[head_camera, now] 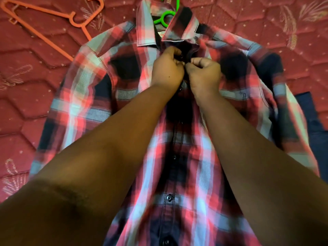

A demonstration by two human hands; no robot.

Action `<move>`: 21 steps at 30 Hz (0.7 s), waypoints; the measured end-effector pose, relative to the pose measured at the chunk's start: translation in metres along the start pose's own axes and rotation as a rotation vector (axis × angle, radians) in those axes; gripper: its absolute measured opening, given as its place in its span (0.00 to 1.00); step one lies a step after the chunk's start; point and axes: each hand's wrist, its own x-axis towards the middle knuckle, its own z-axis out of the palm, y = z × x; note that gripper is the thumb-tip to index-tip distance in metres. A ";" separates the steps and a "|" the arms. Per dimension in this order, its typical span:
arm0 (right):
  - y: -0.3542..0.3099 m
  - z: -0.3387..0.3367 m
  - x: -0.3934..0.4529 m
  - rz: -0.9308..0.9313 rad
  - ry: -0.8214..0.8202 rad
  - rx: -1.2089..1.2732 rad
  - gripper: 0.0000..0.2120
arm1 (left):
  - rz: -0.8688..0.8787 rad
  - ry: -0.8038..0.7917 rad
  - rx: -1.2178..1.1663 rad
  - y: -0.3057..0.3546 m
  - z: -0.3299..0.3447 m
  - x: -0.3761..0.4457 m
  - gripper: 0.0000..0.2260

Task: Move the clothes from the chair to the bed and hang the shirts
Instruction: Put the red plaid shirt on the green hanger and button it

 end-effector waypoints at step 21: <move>0.004 -0.002 -0.004 -0.064 -0.108 -0.002 0.17 | -0.181 -0.032 -0.527 -0.009 -0.007 -0.003 0.08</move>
